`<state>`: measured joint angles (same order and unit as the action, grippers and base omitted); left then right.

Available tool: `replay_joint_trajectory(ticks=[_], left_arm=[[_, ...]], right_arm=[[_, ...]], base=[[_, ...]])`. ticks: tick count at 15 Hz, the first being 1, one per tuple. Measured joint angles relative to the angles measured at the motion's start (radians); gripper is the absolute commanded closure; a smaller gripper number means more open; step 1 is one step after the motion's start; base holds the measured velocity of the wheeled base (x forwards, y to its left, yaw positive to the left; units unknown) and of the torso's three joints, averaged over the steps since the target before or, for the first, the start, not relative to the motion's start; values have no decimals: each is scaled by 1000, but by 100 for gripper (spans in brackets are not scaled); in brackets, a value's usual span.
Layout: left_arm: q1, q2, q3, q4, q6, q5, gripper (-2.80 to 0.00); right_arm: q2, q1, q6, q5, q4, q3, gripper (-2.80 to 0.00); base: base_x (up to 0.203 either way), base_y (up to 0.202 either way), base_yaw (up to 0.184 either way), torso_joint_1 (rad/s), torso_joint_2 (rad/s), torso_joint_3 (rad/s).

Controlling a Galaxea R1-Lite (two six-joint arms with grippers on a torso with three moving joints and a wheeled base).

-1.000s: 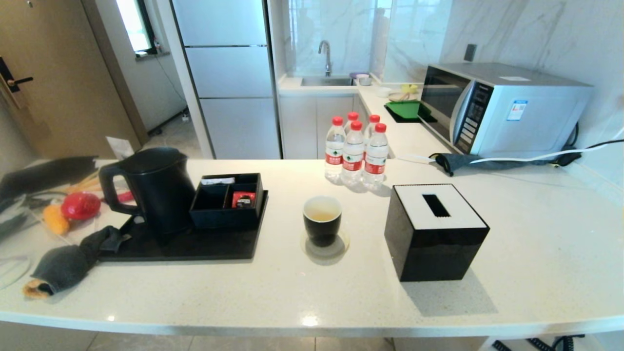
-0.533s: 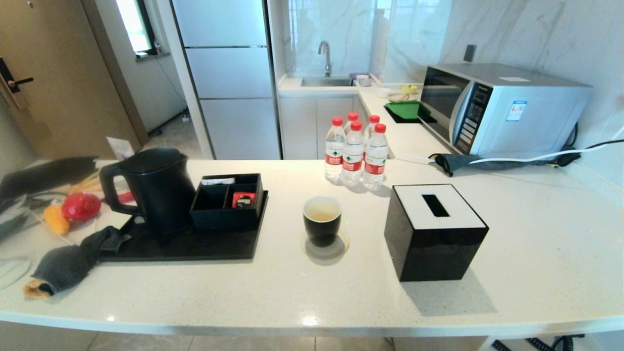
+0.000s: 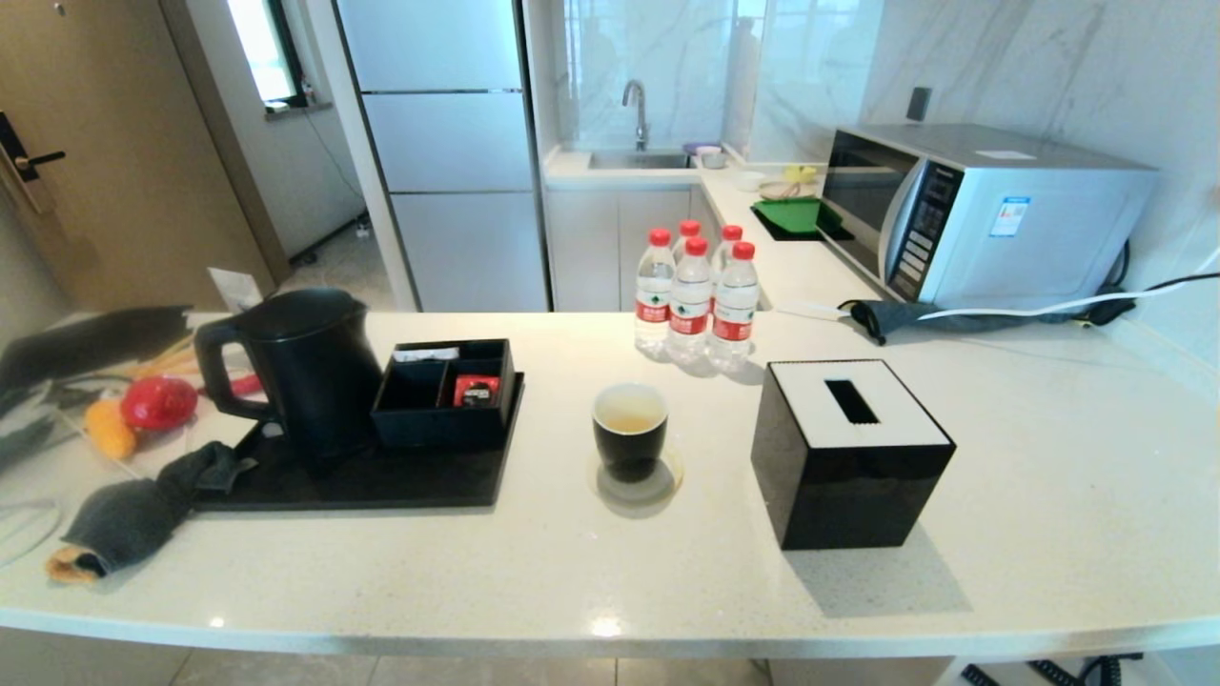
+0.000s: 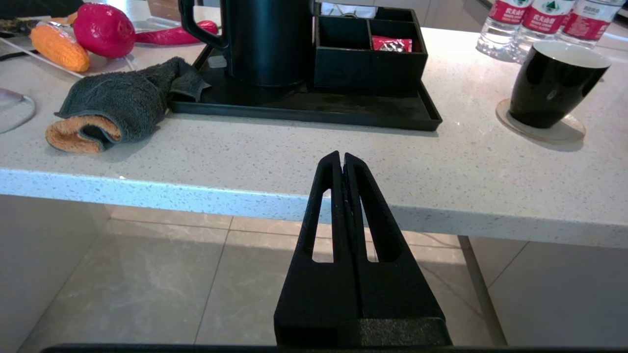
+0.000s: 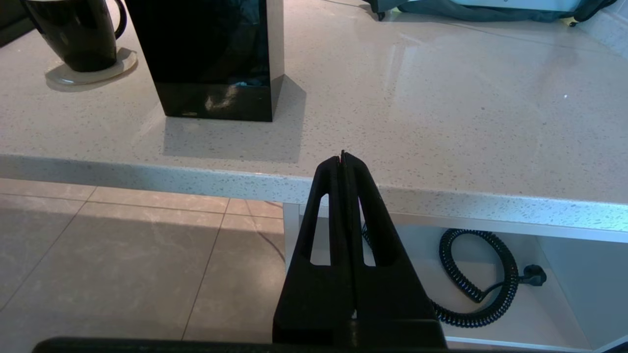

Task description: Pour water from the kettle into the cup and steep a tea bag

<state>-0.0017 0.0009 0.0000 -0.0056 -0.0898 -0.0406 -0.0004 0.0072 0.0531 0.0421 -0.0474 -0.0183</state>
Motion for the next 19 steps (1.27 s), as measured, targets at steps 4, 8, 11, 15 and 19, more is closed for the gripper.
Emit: replay_joint_trajectory(ticks=[4, 8, 11, 15, 19], left_arm=[[0, 0, 0, 0, 0, 0, 0], [0, 0, 0, 0, 0, 0, 0], [0, 0, 0, 0, 0, 0, 0], [0, 0, 0, 0, 0, 0, 0], [0, 0, 0, 0, 0, 0, 0]], right_arm=[[-1, 0, -2, -1, 0, 1, 0], [-1, 0, -2, -1, 0, 1, 0], [-1, 0, -4, -1, 0, 1, 0], [-1, 0, 4, -4, -5, 1, 0], [-1, 0, -2, -1, 0, 1, 0]], base=[[0, 0, 0, 0, 0, 0], [0, 0, 0, 0, 0, 0], [0, 0, 0, 0, 0, 0], [0, 0, 0, 0, 0, 0], [0, 0, 0, 0, 0, 0]])
